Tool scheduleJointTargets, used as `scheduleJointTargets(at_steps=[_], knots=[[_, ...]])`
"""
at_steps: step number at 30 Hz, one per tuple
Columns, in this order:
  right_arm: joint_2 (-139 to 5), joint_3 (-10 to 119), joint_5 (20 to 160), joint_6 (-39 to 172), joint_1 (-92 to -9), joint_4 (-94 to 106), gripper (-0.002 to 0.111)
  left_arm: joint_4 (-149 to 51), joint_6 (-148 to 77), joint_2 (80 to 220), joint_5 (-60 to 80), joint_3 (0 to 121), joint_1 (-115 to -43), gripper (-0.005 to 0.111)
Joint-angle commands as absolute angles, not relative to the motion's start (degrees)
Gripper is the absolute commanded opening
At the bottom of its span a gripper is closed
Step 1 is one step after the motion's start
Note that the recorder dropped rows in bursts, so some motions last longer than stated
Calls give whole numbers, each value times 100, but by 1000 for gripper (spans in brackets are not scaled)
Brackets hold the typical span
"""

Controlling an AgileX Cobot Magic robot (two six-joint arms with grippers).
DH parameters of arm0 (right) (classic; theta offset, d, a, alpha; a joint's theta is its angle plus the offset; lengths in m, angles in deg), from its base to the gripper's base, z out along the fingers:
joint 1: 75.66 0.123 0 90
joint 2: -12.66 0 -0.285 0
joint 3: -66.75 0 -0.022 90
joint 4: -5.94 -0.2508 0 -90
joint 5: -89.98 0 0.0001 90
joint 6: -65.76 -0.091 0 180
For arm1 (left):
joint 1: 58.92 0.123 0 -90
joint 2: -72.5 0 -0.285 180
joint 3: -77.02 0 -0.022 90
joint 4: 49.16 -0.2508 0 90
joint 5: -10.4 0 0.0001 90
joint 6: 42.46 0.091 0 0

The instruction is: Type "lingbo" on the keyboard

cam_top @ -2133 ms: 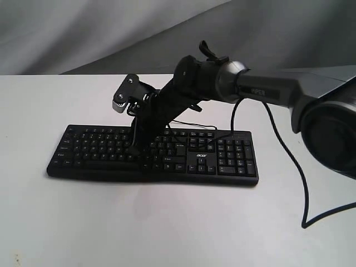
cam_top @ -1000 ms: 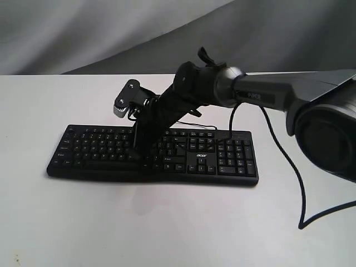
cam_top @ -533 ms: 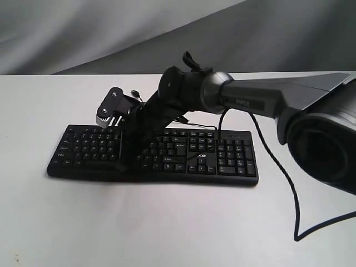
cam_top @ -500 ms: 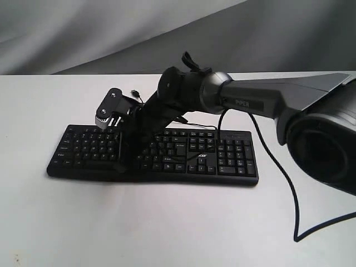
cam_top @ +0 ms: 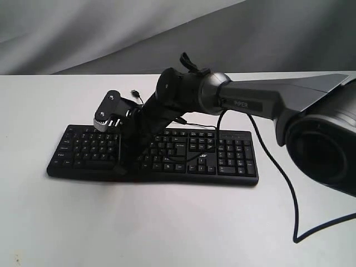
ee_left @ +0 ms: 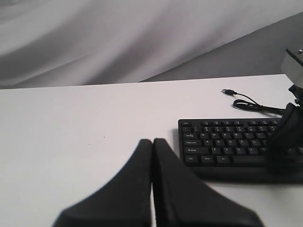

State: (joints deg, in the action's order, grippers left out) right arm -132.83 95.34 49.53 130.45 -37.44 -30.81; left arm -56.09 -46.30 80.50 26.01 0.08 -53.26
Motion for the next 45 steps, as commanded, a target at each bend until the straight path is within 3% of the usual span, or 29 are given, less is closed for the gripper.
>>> scheduleJointTargets(at_steps=[1, 15, 23, 45], knots=[[-13217, 9563, 4941, 13087, -3759, -3050, 0, -5588, -4642, 8029, 2562, -20, -5321, 1], [-12987, 9602, 5178, 13077, -3749, -2960, 0, -5588, -4642, 8029, 2562, -20, -5321, 1], [-13621, 10813, 4489, 12522, -3689, -2686, 0, -5588, -4642, 8029, 2562, -20, -5321, 1], [-13748, 10828, 4633, 12490, -3689, -2745, 0, -5588, -4642, 8029, 2562, -20, -5321, 1]])
